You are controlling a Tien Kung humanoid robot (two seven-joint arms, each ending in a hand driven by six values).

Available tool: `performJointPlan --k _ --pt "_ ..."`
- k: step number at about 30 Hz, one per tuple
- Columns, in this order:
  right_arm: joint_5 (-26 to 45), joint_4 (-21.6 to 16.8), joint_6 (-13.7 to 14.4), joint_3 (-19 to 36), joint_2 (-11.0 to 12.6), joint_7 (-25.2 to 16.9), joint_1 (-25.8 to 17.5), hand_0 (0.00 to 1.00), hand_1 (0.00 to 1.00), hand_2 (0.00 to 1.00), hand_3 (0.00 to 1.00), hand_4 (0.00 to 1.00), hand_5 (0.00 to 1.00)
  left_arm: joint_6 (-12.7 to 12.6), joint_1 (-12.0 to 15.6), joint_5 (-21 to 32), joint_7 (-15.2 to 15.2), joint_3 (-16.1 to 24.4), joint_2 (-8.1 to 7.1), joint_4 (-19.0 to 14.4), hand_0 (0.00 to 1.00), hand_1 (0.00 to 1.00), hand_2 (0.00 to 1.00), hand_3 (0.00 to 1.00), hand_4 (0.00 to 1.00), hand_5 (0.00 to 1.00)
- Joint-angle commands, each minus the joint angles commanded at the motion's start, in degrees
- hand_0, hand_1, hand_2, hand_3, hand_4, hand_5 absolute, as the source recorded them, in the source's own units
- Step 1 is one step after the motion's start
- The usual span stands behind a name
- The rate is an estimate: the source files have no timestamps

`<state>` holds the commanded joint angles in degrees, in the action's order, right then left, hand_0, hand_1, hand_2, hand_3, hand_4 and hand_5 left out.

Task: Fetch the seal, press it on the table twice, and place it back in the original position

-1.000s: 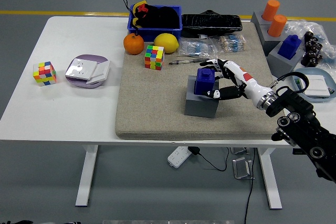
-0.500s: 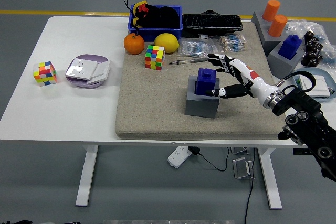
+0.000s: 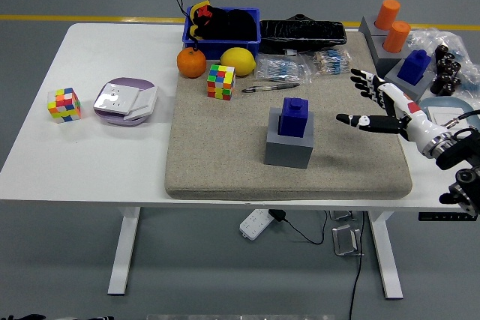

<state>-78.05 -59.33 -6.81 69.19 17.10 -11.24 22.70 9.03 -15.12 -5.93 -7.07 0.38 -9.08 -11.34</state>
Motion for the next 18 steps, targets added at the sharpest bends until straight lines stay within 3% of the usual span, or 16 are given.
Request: performJointPlan --k 8,18 --pt "-1.6 0.16 0.1 10.46 2.4 0.71 -5.57 0.984 0.967 0.962 0.975 0.998 0.365 0.01 0.15 -0.22 -0.03 0.35 -0.12 0.03 0.82 0.817 0.792 0.835 0.816 0.432" --pt "-3.5 -1.47 -0.77 21.34 1.29 2.5 -10.07 0.942 0.93 0.924 0.922 0.998 0.331 -0.04 0.34 -0.39 -0.1 0.83 0.04 0.07 0.82 0.817 0.792 0.835 0.816 0.431"
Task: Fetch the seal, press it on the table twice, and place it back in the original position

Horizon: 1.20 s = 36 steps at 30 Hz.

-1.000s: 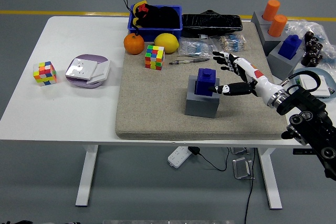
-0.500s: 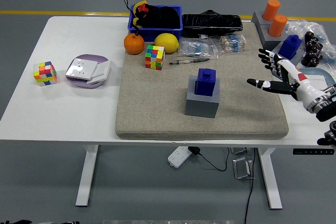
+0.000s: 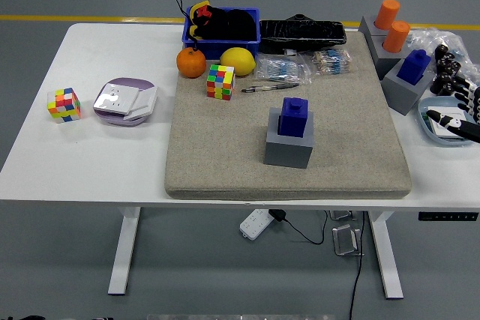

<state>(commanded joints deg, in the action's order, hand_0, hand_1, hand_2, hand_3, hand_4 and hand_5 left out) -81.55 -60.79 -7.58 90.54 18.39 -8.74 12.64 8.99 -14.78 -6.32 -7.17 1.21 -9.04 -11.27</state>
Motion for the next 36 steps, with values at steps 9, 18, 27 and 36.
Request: performJointPlan --k 9,18,27,36 --pt "-0.29 -1.07 -0.11 3.59 -1.6 0.6 -1.08 0.916 0.882 0.866 0.858 0.998 0.276 -0.02 -0.05 -0.11 0.01 0.35 0.09 0.04 0.82 0.817 0.791 0.835 0.817 0.432" --pt "-0.24 -1.19 -0.26 4.13 -1.83 0.94 -1.15 0.913 0.87 0.857 0.842 0.998 0.264 -0.14 0.06 -0.1 -0.06 0.34 0.18 0.04 0.82 0.817 0.79 0.834 0.817 0.431" --pt "-0.2 -1.32 -0.53 4.37 -1.98 1.33 -0.81 0.906 0.86 0.85 0.838 0.998 0.267 -0.15 -0.26 -0.2 -0.05 0.48 0.15 0.0 0.82 0.816 0.79 0.834 0.817 0.432" --pt "-0.28 -1.16 -0.45 4.47 -2.06 1.39 -0.79 0.904 0.858 0.847 0.838 0.998 0.248 -0.13 -0.33 -0.02 -0.07 0.3 0.04 -0.04 0.82 0.817 0.79 0.834 0.816 0.43"
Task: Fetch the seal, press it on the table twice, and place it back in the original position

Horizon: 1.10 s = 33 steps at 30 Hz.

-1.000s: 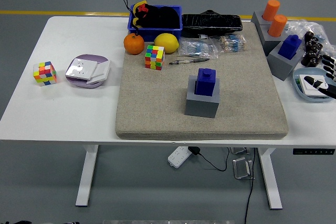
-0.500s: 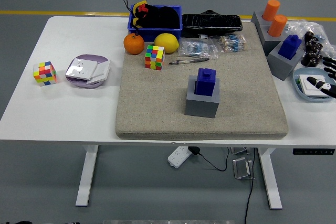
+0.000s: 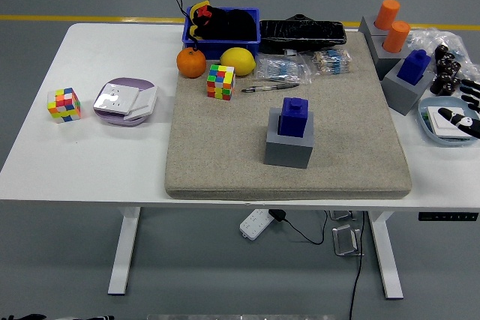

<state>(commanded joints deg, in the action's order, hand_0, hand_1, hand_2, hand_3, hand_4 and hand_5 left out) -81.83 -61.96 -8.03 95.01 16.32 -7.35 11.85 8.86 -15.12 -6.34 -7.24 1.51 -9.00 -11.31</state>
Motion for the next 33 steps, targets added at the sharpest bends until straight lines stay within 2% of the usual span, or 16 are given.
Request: performJointPlan --k 33 --pt "-0.35 0.13 0.07 -0.38 -0.29 0.44 0.27 0.894 0.845 0.842 0.822 0.998 0.214 0.03 0.19 0.43 0.11 -0.86 -0.24 -0.05 0.82 0.816 0.79 0.835 0.815 0.429"
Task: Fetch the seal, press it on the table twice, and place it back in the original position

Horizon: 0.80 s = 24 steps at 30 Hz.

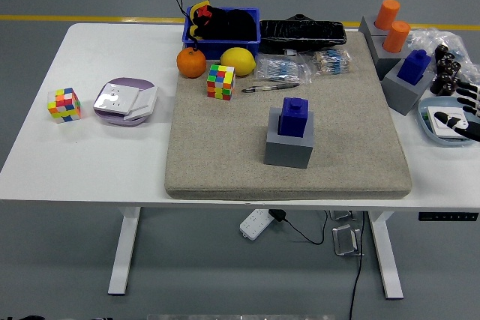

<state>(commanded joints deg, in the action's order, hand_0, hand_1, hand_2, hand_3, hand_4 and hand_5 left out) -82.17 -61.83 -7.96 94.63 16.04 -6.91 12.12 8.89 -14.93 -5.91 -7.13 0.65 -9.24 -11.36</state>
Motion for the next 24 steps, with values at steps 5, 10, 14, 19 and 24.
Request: performJointPlan --k 5,10,14,19,24 --pt "-0.05 0.05 -0.04 -0.12 0.01 0.12 0.12 0.894 0.842 0.842 0.819 0.998 0.211 0.02 -0.19 -0.08 0.0 -0.08 -0.01 -0.05 0.82 0.817 0.79 0.835 0.816 0.429" --pt "-0.06 0.1 -0.01 -0.34 -0.01 0.18 0.12 0.893 0.838 0.84 0.818 0.998 0.21 0.05 -0.18 0.04 0.02 -0.31 -0.03 -0.06 0.82 0.817 0.79 0.834 0.816 0.43" --pt "-0.04 0.04 -0.04 -0.4 -0.1 0.25 0.06 0.893 0.838 0.84 0.818 0.998 0.21 0.04 -0.08 0.24 0.05 -0.64 -0.1 -0.03 0.82 0.817 0.79 0.834 0.816 0.43" --pt "-0.11 -0.22 -0.04 -0.37 -0.16 0.33 0.0 0.893 0.834 0.838 0.817 0.998 0.209 0.06 0.01 0.2 0.09 -0.65 -0.08 -0.03 0.82 0.817 0.79 0.836 0.816 0.43" --pt "-0.09 -0.26 -0.08 -0.32 -0.16 0.43 0.0 0.892 0.832 0.836 0.817 0.998 0.206 0.11 -0.13 -0.02 0.06 -0.31 0.03 -0.02 0.82 0.817 0.79 0.836 0.816 0.43"
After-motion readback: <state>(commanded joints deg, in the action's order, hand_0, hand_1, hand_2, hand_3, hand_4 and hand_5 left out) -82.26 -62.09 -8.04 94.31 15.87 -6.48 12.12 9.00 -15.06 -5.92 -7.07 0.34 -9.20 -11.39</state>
